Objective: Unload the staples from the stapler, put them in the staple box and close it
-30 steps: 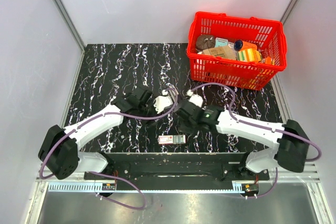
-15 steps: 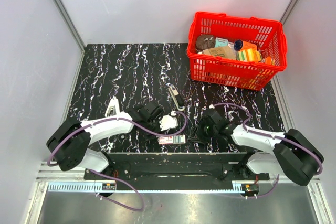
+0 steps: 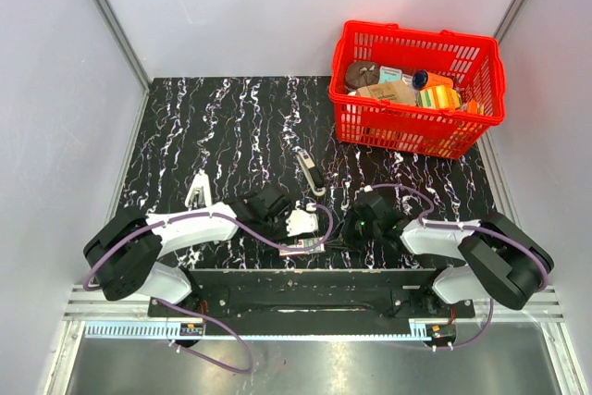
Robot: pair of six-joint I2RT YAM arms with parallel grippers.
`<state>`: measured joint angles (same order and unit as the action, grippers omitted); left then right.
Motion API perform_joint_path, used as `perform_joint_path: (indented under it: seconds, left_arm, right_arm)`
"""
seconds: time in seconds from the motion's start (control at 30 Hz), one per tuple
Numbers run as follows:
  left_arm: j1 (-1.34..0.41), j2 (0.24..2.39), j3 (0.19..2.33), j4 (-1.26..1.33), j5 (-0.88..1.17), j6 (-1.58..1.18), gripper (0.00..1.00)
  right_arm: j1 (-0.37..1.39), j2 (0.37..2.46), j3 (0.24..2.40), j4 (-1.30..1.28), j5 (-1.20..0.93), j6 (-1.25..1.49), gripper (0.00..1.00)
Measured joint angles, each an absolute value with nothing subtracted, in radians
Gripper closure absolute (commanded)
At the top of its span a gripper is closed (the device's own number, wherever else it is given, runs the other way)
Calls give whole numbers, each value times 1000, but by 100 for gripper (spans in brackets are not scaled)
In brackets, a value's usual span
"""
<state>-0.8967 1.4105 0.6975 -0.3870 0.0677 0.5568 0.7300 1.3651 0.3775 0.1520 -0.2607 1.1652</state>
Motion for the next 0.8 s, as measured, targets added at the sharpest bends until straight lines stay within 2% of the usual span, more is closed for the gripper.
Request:
perform_joint_path:
  seconds: [0.8]
  left_arm:
    - [-916,1427,706,-364,52,545,37]
  right_arm:
    - [739,1571,463,302,-386,1184,84]
